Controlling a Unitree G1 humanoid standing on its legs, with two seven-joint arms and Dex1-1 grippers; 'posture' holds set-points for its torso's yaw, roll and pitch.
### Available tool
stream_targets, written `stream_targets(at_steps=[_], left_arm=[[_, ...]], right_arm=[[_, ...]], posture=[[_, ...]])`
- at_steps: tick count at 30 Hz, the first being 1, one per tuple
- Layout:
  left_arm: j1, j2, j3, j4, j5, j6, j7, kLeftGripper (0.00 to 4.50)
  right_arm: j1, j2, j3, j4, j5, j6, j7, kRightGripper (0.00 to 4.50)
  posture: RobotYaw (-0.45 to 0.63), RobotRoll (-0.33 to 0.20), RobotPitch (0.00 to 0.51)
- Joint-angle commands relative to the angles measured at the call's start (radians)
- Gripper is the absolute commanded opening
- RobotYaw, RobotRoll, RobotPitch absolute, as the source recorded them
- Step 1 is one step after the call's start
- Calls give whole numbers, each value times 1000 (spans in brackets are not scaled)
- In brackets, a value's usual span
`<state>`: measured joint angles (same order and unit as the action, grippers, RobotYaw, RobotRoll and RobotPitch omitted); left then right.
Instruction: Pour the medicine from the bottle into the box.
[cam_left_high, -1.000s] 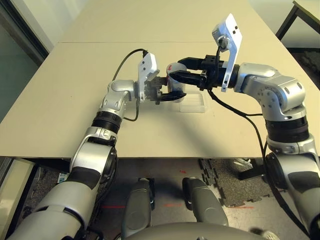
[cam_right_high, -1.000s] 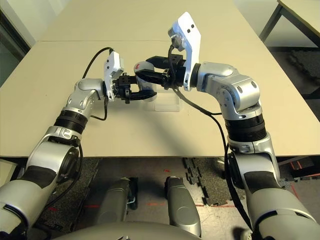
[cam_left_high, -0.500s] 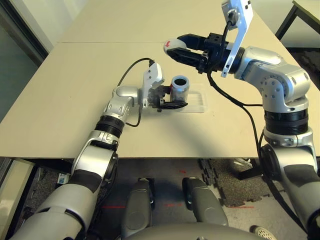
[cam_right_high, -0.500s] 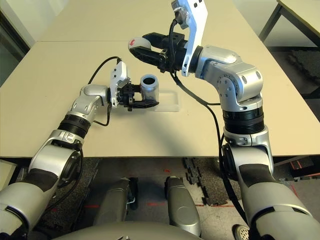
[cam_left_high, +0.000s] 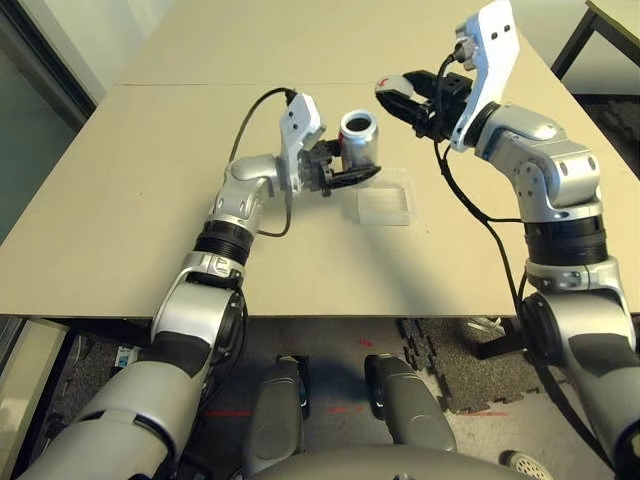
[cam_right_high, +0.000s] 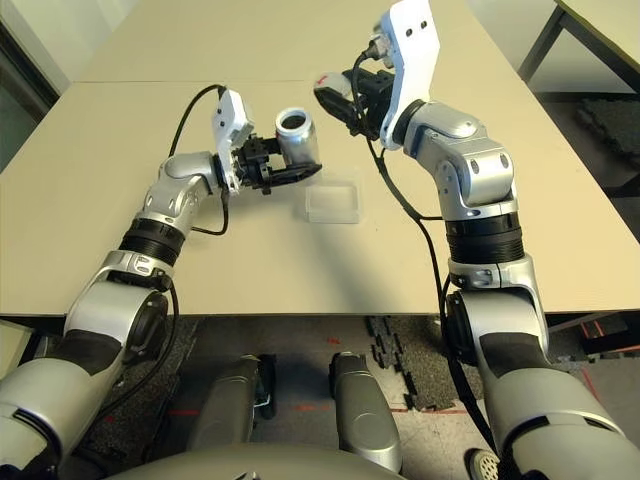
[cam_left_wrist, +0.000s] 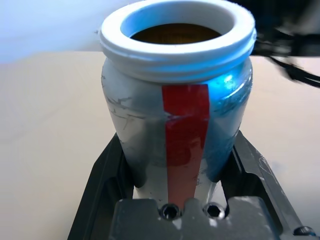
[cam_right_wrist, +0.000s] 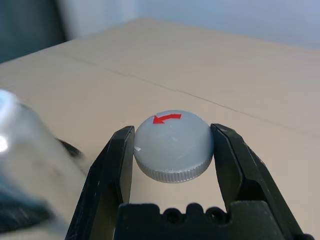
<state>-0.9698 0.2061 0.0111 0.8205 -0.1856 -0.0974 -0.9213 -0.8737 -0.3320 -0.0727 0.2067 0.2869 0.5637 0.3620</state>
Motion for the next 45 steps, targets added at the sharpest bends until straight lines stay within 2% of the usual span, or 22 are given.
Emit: stream_targets(at_steps=[1,5,12,22,30,35,36,41,45], left_arm=[[-6,2,23,77,39,-65,133,2502],[-13,-4,54,180,64,-152,307,2502],[-39,-26,87,336,80,-200,479,2502],[-46,-33,104,401,85,-191,525,2502],[-38,-34,109,391,82,-187,523,2502],[-39,-32,116,391,81,-182,528,2502],[-41,-31,118,391,81,-181,531,2502],[-54,-19,135,399,77,-165,544,2502],[-67,-6,147,408,77,-142,561,2502]], right_arm=[[45,29,-30,63,-45,-79,-82,2524],[101,71,-46,139,-76,-181,-141,2524],[150,92,-55,312,-116,-323,-190,2524],[127,102,-91,546,-118,-445,-222,2524],[100,109,-100,611,-116,-462,-202,2524],[89,101,-99,616,-119,-466,-190,4260],[87,98,-102,611,-117,-466,-191,4456],[86,73,-117,547,-102,-435,-184,4500],[123,29,-99,412,-104,-344,-150,4500]], posture=[[-195,0,123],[-186,0,113],[-183,0,108],[-186,0,112],[-181,0,116],[-183,0,119],[-183,0,119],[-187,0,122],[-182,0,124]])
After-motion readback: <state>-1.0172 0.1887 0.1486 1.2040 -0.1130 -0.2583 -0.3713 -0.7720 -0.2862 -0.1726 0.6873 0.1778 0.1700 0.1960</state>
